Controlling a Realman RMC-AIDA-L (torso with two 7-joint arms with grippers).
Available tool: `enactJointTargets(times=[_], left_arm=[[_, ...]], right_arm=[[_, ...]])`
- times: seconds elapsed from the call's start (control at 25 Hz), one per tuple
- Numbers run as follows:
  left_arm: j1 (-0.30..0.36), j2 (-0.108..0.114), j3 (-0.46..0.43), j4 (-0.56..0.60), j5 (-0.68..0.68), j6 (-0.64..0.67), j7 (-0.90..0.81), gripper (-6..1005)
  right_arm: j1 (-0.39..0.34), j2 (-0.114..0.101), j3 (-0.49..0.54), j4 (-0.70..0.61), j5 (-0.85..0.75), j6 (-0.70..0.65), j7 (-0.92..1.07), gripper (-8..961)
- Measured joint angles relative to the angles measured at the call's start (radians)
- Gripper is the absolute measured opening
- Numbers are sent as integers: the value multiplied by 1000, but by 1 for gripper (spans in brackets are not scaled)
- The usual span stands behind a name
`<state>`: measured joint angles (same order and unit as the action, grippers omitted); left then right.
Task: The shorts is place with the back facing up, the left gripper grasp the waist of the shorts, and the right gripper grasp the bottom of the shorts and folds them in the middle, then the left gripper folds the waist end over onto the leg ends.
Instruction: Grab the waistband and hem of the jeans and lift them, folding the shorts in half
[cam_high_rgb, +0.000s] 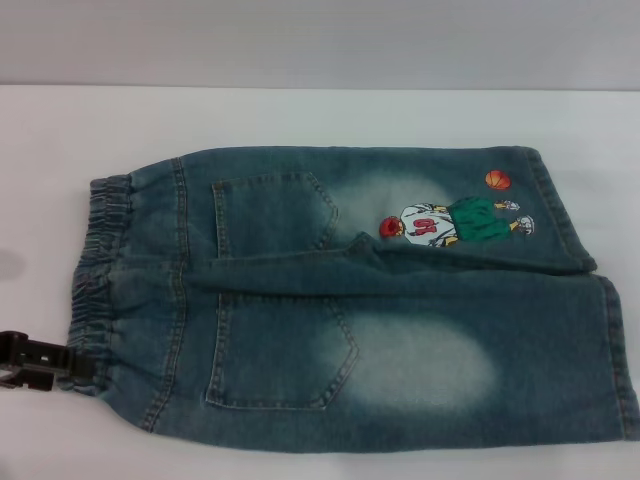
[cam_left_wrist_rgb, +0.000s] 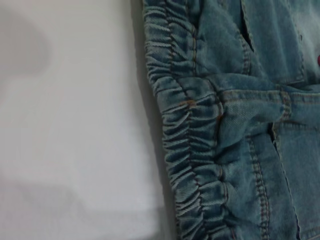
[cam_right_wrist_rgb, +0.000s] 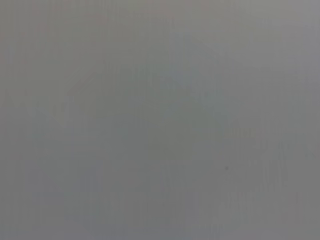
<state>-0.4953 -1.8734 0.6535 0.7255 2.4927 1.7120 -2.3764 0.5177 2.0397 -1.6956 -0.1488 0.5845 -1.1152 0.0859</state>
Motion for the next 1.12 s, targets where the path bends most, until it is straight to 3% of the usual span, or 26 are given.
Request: enactJointTargets(times=[1.12], left_arm=[[-7,-2,14,-4,3,-2,-10,774]], right_arm=[[9,-7,0,0,0,8,0,591]])
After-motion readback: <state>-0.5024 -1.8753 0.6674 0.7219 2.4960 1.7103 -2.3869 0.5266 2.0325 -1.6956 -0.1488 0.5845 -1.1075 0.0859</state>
